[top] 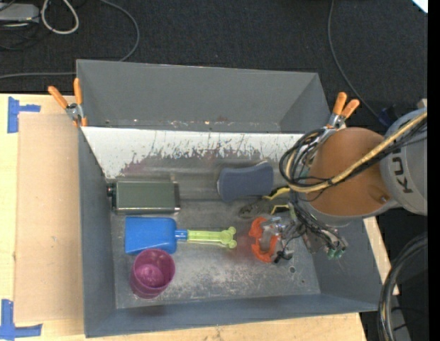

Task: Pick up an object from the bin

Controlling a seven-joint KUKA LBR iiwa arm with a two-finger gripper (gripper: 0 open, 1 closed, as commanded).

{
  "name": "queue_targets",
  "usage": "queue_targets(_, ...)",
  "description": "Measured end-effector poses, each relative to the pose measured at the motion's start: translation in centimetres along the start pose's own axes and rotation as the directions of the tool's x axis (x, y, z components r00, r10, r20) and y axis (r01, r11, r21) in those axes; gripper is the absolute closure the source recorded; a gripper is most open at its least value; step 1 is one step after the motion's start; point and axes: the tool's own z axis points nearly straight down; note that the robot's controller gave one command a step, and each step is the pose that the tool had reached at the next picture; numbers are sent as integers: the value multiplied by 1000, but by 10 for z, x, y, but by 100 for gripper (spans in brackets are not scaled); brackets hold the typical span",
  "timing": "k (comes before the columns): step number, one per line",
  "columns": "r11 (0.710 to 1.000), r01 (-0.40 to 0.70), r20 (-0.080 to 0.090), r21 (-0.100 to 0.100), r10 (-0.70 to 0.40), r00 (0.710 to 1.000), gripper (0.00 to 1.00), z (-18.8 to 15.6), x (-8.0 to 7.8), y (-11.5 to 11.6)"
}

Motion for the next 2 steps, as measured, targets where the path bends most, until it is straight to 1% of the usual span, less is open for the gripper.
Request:
queue_targets(1, 1000, 0, -3, 0, 0, 1000, 100, 1, 1, 0)
queue_targets(2, 1000, 2, 4, 1, -2, 1000, 100, -76, 4, -1)
